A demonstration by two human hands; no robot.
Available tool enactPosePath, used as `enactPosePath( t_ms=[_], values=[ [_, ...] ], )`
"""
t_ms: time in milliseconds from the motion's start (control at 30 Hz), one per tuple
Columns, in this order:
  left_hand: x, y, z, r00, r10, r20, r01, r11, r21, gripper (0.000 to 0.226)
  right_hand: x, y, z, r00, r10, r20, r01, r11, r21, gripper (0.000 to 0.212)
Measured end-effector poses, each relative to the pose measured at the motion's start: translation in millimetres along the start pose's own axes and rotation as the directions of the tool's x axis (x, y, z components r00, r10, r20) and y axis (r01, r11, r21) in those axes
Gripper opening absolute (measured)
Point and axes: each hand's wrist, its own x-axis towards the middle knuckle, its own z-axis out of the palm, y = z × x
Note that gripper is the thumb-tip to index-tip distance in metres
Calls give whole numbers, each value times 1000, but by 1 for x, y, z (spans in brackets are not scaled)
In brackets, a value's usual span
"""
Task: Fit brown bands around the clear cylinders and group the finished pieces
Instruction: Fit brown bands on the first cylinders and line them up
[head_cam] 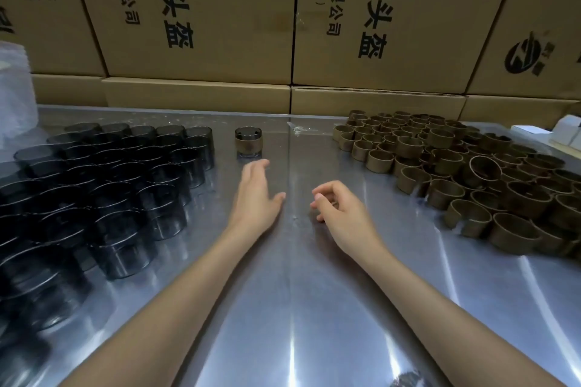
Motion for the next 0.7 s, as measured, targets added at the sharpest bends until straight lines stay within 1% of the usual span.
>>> enactPosePath(
  t_ms=[33,100,167,233,267,300,333,367,400,433,467,500,533,567,633,667,700],
  values=[
    [-13,6,-2,998,66,19,-66,998,-6,59,-3,-2,0,1000,-14,-3,14,999,-35,10],
    [-40,18,-11,985,170,34,-169,985,-41,46,-11,-5,-1,997,-71,21,74,978,-198,10],
    [-66,26,-22,974,224,43,-220,972,-77,38,-24,-6,-1,981,-171,93,194,900,-390,13],
    [-88,32,-35,965,250,74,-247,968,-48,34,-39,-4,0,950,-259,174,311,805,-505,13],
    [-98,33,-42,961,253,115,-256,967,13,32,-46,-3,-1,938,-275,209,345,782,-519,14],
    [-107,35,-48,958,236,162,-255,961,107,30,-52,-2,-1,933,-276,233,359,781,-511,14],
    [-114,37,-56,960,209,185,-248,943,221,26,-56,-1,-3,932,-265,247,356,797,-488,15],
    [-122,40,-67,967,189,170,-237,913,332,23,-57,0,-5,934,-250,255,345,818,-461,14],
    [-131,44,-79,975,187,117,-219,882,418,21,-57,-1,-5,936,-237,260,333,836,-436,13],
    [-141,49,-91,977,208,37,-201,863,464,19,-56,-1,-6,940,-224,257,318,850,-420,10],
    [-151,50,-101,968,241,-69,-179,856,484,18,-54,-2,-7,945,-215,248,303,860,-409,8],
    [-161,46,-112,949,243,-199,-120,866,486,21,-53,-3,-6,948,-211,238,293,868,-400,7],
    [-173,41,-121,918,213,-333,-32,879,475,26,-52,-3,-6,951,-207,231,286,874,-394,7],
    [-184,34,-131,885,160,-437,68,885,461,31,-51,-3,-6,952,-203,227,280,878,-388,8],
    [-206,19,-147,828,15,-561,248,887,390,45,-50,-3,-6,955,-192,225,267,887,-376,8],
    [-213,12,-152,811,-75,-580,314,893,323,53,-49,-3,-6,956,-188,224,263,889,-374,9],
    [-218,8,-155,808,-153,-569,360,892,272,60,-49,-3,-7,957,-184,226,260,890,-375,9]
  ],
)
